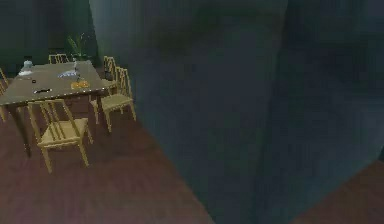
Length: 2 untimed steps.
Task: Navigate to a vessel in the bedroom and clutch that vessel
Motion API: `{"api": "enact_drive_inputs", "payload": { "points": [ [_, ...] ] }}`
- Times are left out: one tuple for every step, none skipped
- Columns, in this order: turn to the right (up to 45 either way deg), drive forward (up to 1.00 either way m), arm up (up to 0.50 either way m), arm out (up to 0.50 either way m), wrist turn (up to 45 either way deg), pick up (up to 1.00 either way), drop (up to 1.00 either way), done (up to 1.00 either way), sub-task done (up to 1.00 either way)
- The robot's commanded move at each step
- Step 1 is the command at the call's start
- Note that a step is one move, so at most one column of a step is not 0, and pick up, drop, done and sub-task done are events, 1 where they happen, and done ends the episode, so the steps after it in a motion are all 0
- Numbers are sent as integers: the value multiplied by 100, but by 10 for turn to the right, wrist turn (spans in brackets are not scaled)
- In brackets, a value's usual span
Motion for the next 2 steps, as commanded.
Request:
{"api": "enact_drive_inputs", "payload": {
  "points": [
    [-450, 0, 0, 0, 0, 0, 0, 0, 0],
    [-150, 0, 0, 0, 0, 0, 0, 0, 0]
  ]
}}
